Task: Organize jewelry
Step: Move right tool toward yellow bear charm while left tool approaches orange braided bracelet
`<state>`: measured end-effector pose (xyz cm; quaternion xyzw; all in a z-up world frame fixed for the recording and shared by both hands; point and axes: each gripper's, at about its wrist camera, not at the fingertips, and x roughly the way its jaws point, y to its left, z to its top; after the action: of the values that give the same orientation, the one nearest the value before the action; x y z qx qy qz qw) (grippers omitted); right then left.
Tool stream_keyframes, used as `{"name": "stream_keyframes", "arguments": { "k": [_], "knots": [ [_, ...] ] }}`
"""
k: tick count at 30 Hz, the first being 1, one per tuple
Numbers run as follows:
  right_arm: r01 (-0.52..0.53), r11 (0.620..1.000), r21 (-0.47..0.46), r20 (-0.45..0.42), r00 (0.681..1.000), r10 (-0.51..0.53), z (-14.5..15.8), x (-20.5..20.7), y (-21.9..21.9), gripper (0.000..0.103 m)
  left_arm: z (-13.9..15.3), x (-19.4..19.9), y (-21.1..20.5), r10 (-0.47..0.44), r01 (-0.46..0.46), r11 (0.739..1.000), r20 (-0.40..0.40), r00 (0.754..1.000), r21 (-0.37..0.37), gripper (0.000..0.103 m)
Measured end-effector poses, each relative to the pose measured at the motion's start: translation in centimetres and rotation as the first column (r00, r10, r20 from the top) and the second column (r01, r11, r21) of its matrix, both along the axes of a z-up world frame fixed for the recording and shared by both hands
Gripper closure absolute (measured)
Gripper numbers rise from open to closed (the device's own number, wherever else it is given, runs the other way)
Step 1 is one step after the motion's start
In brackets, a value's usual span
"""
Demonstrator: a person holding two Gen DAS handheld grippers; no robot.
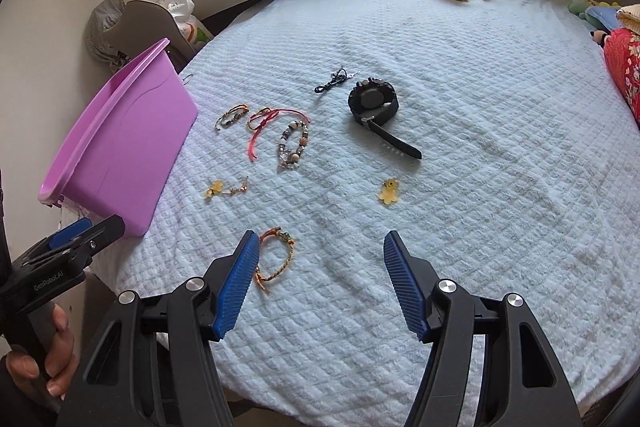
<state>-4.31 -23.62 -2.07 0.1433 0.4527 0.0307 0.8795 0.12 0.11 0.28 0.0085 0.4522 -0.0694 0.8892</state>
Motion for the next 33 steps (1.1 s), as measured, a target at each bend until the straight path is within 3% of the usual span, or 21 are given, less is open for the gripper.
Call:
{"name": "stream_keyframes", "arguments": {
  "k": [20,24,33],
  "knots": [
    [-0.053,0.998,0.03,0.016,0.998,0.053,-6.2,1.2,-3.9,0.041,-7.0,-1.0,-6.8,0.036,-0.037,0.999,-0.053,0.998,-0.014,0.013],
    [-0.074,0.997,0.017,0.024,0.997,0.074,-6.8,1.9,-4.2,0.041,-8.0,-0.8,-7.8,0.044,-0.043,0.999,-0.051,0.998,0.012,0.013],
    [-0.111,0.994,-0.024,0.013,0.994,0.111,-8.9,4.0,-4.6,0.041,-10.1,-0.2,-8.7,0.083,-0.083,0.997,-0.069,0.994,0.0,0.013]
  ]
}}
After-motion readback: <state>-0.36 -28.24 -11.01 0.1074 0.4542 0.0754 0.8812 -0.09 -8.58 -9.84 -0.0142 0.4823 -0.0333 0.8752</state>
